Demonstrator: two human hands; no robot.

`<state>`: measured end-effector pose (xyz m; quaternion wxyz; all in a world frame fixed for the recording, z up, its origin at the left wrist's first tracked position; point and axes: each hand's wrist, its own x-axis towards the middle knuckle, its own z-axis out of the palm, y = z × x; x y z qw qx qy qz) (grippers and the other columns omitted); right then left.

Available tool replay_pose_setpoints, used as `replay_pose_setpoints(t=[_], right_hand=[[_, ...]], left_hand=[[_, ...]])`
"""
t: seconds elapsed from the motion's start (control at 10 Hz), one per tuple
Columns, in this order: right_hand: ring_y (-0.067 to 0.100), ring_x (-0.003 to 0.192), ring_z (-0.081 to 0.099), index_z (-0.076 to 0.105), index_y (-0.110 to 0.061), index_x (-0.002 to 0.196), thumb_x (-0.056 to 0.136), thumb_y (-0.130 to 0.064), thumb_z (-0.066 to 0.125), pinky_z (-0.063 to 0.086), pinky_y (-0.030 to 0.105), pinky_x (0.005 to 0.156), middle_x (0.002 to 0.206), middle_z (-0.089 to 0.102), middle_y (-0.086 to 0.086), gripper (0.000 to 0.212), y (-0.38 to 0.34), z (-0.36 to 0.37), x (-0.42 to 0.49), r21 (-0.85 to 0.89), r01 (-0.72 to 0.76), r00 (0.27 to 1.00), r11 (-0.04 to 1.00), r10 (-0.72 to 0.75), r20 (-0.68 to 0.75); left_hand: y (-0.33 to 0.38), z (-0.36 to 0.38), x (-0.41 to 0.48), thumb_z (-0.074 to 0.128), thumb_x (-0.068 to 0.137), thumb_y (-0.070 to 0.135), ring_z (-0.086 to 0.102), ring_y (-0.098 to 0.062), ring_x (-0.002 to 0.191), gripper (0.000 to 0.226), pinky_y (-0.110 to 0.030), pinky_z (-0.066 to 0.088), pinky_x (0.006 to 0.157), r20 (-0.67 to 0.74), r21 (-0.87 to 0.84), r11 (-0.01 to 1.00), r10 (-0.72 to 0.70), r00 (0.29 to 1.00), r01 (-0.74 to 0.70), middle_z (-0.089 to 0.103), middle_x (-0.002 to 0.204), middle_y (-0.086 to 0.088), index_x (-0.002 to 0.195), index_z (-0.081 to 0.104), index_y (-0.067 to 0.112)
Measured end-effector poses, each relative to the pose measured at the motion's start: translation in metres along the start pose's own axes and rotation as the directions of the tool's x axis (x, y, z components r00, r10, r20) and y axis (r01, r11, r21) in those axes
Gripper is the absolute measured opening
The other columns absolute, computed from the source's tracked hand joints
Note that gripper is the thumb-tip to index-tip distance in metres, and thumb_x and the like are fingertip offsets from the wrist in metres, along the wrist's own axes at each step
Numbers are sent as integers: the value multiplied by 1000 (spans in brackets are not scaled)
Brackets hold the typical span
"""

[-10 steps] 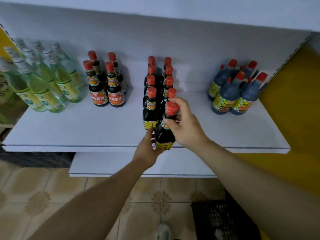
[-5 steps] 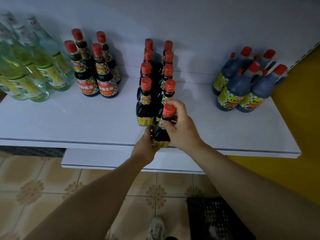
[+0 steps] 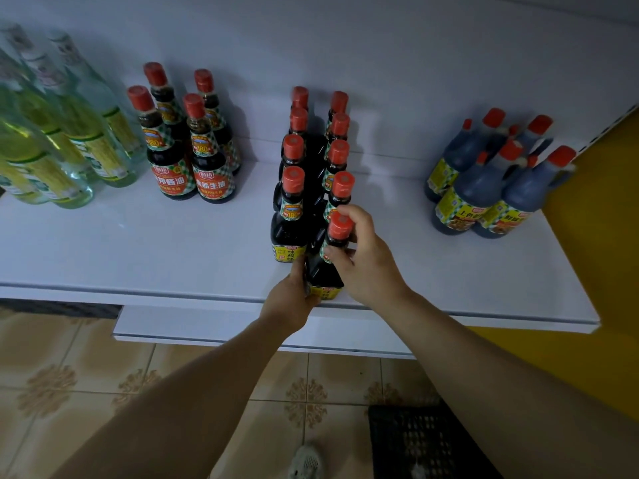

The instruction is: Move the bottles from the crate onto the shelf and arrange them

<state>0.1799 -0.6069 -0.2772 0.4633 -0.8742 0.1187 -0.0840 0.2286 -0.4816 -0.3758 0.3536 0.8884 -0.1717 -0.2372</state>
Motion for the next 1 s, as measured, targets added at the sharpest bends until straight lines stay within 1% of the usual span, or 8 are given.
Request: replay_pose_setpoints(t=[0.2, 0.4, 0.5, 0.6, 0.7, 0.8, 0.9, 1.0], right_hand=[[20, 109, 58, 36, -32, 134, 90, -12, 62, 51, 32, 93, 123, 57, -1, 55, -2, -5, -1, -8, -6, 1000, 1000, 6, 0], [19, 109, 57, 34, -30, 134, 89, -12, 63, 52, 33, 93, 124, 57, 0, 56, 0, -5, 0, -16, 11, 1000, 1000, -11, 4], [22, 114, 57, 32, -31, 137, 89, -12, 64, 51, 34, 95, 128, 57, 2, 61, 1, -6, 0, -19, 23, 1000, 1000, -23, 10], [22, 124, 53, 22, -38, 144, 89, -12, 64, 47, 39, 102, 138, 52, 1, 74, 0, -6, 0, 0, 12, 999, 1000, -12, 34], [19, 131, 46, 18, -40, 147, 88, -14, 65, 42, 40, 108, 145, 45, -1, 80, -2, -8, 1, 5, 34, 999, 999, -34, 40], [16, 133, 41, 20, -35, 148, 84, -17, 70, 36, 27, 107, 147, 39, 0, 83, -6, -14, -1, -20, 26, 998, 999, -25, 53], [16, 131, 40, 22, -28, 149, 84, -23, 71, 30, 17, 98, 144, 38, 3, 81, -15, -26, -7, -109, 43, 996, 993, -34, 83], [18, 133, 38, 23, -25, 150, 86, -31, 68, 26, 16, 98, 148, 34, 4, 79, -36, -38, -17, -211, 9, 995, 977, 12, 96]], left_hand=[[3, 1, 2, 63, 87, 18, 61, -33, 96, 88, -33, 46, 71, 19, 24, 1000, 6, 1000, -7, 64, 116, -12, 150, 3, 27], [3, -1, 3, 66, 85, 17, 61, -31, 101, 88, -34, 48, 75, 20, 6, 1000, -8, 1000, 8, 62, 123, -8, 149, 7, 28], [0, -5, 4, 67, 84, 17, 58, -30, 111, 87, -34, 47, 82, 32, -8, 1000, -19, 999, 20, 55, 135, -3, 149, 11, 29], [-1, -12, 3, 69, 83, 20, 53, -32, 119, 87, -38, 47, 91, 71, 21, 999, -29, 997, 28, 51, 139, -8, 148, 12, 29], [1, -17, 1, 69, 83, 24, 50, -32, 123, 87, -39, 46, 94, 84, 50, 998, -37, 996, 33, 48, 141, -10, 149, 13, 27], [8, -28, -11, 67, 85, 29, 49, -30, 123, 83, -34, 44, 91, 105, 67, 997, -55, 993, 48, 48, 140, -10, 149, 15, 27], [15, -49, -27, 64, 88, 34, 44, -28, 129, 77, -30, 39, 94, 120, 92, 996, -15, 993, 3, 41, 146, -8, 149, 18, 26], [25, -76, -47, 60, 89, 39, 37, -27, 135, 73, -31, 36, 100, 131, 107, 994, 5, 991, -20, 32, 152, -6, 149, 20, 25]])
